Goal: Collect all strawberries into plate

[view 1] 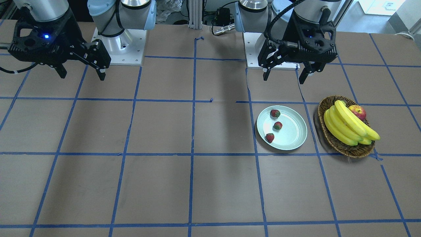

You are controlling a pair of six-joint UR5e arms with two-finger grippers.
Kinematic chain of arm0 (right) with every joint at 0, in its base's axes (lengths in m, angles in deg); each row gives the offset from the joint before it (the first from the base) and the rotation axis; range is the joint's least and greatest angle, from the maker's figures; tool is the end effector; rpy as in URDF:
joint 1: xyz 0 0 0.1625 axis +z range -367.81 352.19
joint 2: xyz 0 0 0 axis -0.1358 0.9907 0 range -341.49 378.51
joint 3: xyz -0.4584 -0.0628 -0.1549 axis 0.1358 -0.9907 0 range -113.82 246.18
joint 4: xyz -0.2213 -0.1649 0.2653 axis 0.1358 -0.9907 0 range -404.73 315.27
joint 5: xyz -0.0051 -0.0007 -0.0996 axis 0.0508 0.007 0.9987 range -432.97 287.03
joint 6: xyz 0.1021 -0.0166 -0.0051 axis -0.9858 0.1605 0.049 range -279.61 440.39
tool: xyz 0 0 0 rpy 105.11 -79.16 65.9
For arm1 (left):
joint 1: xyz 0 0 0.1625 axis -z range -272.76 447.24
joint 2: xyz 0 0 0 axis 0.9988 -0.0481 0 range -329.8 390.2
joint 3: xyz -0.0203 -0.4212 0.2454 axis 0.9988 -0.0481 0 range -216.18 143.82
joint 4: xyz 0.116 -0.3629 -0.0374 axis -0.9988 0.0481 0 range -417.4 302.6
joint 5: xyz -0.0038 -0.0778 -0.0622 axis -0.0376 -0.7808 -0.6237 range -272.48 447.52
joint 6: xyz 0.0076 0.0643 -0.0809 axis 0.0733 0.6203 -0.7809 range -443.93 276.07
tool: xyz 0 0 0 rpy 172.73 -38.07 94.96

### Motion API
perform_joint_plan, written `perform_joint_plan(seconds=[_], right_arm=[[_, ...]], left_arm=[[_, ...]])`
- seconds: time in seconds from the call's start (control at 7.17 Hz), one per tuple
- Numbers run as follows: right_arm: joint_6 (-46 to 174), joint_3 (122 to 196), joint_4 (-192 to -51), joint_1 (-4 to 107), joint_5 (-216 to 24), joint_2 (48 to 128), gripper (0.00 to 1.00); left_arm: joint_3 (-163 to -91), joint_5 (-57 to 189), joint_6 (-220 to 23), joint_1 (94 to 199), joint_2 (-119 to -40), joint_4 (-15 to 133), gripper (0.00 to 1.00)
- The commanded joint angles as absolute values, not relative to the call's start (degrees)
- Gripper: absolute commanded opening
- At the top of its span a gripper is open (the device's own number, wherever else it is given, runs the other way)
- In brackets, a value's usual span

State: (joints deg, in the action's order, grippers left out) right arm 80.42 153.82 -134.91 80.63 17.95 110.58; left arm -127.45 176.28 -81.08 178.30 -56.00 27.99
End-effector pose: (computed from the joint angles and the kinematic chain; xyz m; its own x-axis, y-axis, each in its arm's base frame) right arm 0.1193 -0.4513 0.5827 -0.9995 0.0280 0.0160 0.0267 0.9964 -0.0803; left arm -0.1435 -0.4353 0.5748 -0.9974 0.0704 0.0152 0.0679 0.9898 -0.1254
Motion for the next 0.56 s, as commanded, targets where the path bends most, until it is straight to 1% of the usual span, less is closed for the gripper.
perform_joint_plan(seconds=[0.0, 0.42], right_arm=[[82.57, 154.16, -135.96, 81.05, 17.91, 110.79, 1.0], [82.94, 154.42, -135.7, 81.93, 17.82, 110.71, 1.0]], left_arm=[[-127.59, 176.37, -80.94, 178.3, -55.85, 27.94, 1.0], [-127.68, 176.46, -80.67, 178.3, -55.67, 28.12, 1.0]])
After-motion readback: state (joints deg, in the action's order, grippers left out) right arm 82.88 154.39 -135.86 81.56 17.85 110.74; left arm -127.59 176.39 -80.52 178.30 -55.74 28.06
